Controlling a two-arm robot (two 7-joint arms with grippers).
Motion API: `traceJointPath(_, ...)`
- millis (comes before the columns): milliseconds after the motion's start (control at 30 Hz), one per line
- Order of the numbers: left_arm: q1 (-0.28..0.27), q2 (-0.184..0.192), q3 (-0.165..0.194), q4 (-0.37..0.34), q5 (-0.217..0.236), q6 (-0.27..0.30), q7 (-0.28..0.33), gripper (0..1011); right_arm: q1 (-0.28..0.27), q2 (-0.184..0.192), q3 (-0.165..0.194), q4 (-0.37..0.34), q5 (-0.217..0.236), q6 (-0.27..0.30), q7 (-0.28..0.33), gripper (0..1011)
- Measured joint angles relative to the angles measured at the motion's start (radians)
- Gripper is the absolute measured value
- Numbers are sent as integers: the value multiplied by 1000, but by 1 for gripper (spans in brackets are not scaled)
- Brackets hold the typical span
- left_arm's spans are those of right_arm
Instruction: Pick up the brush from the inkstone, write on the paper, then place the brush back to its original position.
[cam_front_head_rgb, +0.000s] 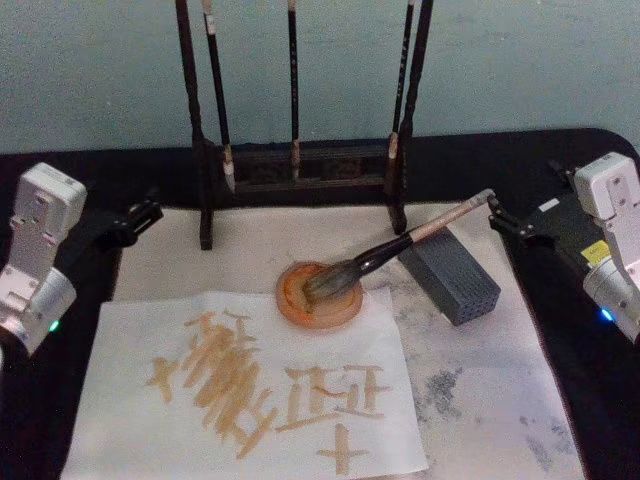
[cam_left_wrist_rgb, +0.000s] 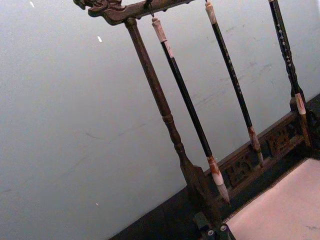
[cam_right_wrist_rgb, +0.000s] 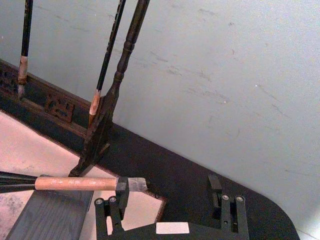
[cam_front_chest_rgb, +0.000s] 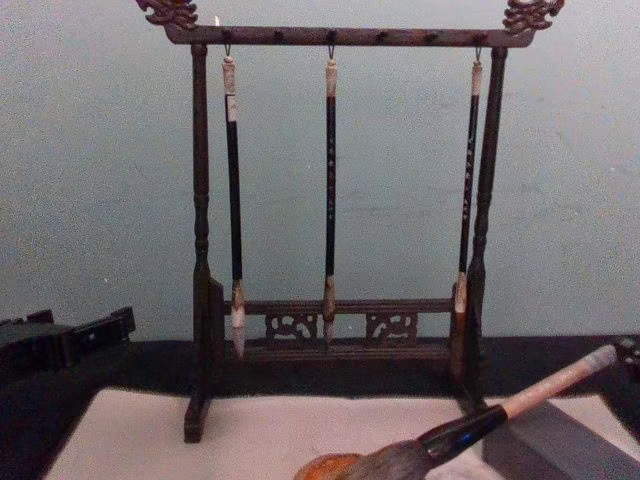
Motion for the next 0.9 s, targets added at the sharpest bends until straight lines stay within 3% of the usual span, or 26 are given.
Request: traceJointPath(900,0,0,0,0,0,0,0,1002,0,0,0,0,0,0,0,1001)
